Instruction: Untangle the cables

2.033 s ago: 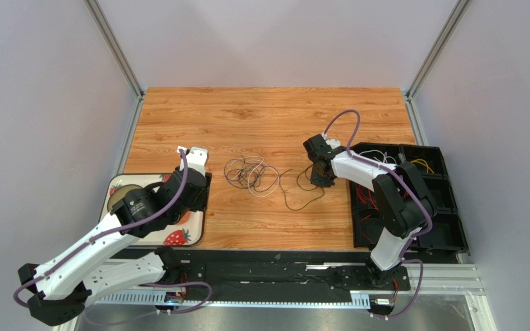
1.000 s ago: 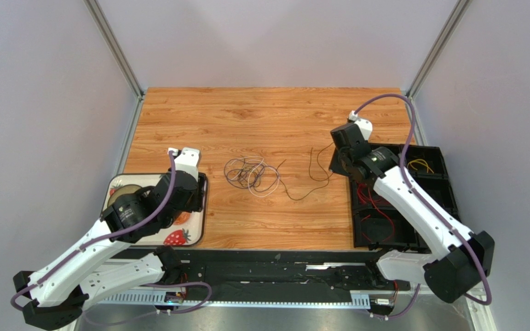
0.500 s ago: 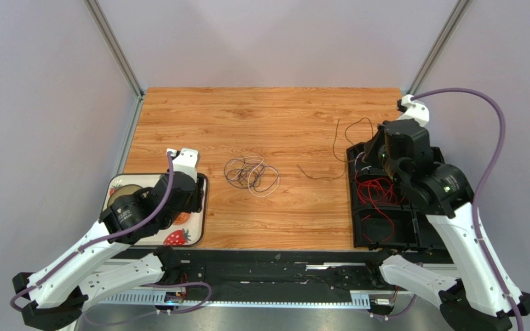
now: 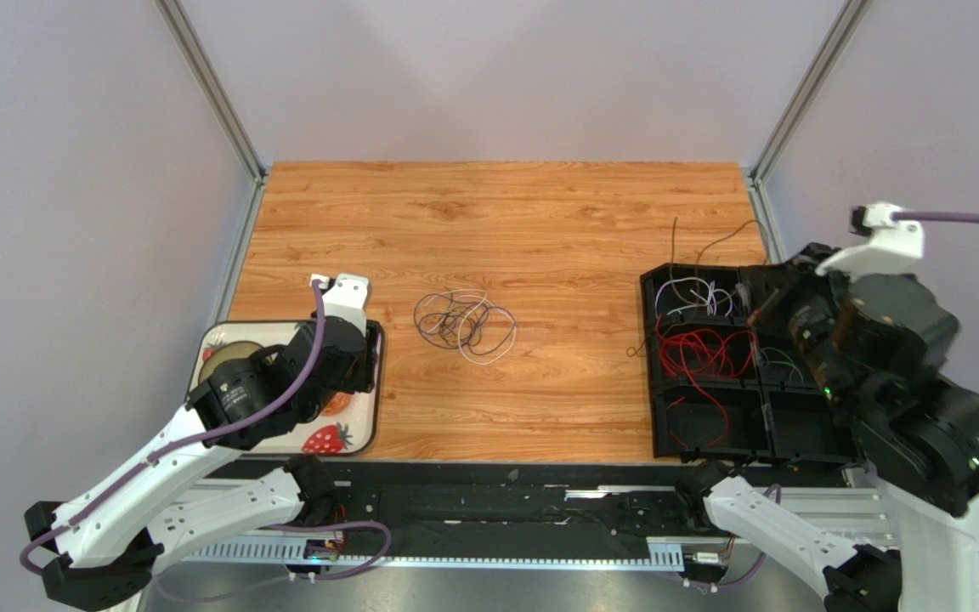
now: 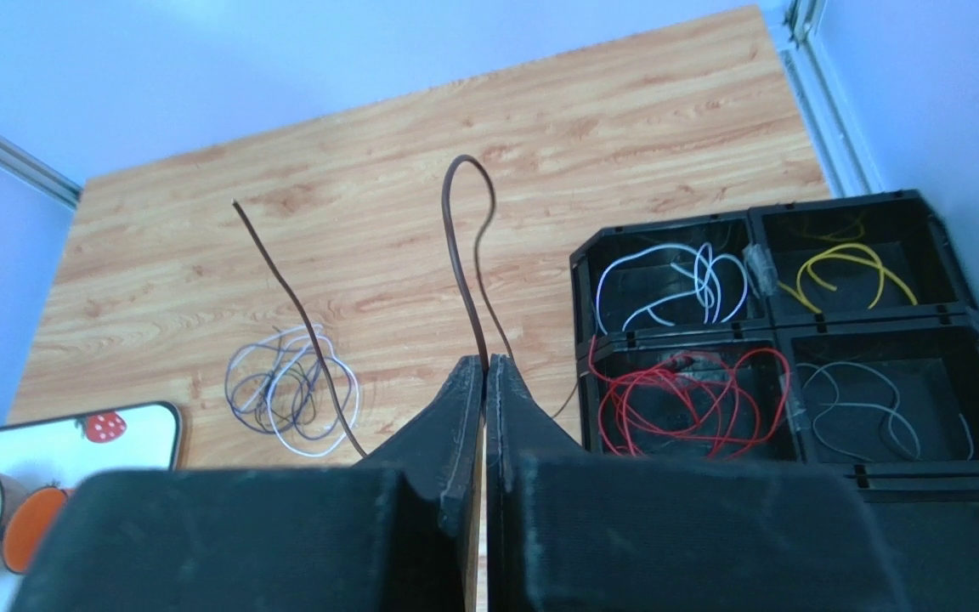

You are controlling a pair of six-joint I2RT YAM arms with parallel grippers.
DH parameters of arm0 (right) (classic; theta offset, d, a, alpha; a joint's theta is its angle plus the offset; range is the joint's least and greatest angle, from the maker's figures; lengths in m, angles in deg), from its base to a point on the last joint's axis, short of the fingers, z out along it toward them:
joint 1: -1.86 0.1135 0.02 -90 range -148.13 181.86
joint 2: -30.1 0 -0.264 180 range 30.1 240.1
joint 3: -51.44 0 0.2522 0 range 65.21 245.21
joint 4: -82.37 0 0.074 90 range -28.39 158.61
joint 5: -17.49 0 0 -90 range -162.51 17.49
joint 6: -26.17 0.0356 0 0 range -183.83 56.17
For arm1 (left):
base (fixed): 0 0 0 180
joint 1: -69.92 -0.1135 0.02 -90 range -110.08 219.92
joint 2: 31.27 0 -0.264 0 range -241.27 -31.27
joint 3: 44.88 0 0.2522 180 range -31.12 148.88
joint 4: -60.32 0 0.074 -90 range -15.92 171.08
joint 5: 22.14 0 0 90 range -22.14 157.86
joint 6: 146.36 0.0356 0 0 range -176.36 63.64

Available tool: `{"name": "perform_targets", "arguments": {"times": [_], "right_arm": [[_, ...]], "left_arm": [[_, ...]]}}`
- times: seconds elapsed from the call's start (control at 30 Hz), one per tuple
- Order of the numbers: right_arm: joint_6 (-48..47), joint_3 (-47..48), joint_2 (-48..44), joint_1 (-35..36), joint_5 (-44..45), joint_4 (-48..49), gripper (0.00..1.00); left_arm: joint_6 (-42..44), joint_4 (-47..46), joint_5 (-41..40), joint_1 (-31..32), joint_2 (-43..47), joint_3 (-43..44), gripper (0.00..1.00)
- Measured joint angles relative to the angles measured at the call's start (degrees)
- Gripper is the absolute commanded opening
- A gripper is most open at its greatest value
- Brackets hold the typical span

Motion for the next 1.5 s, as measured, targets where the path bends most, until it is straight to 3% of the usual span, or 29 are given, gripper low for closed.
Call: {"name": "perform_targets", "arguments": {"times": [0.57, 0.97, 1.5], "right_arm": [[-1.3, 9.2, -7.2, 0.0, 2.1, -7.8, 0.0], [1.6, -0.9, -14.7, 0.0, 5.1, -10.0, 0.0], [4.2, -11.3, -15.1, 0.0, 12.9, -10.1, 0.0]], "left_arm": [[-0.1, 0.0, -0.2, 0.0, -0.2, 0.0, 0.49], [-0.2, 0.0, -0.2, 0.2, -0.2, 0.0, 0.49], [-1.0, 0.5, -1.7, 1.7, -0.2, 0.0, 0.49]]}}
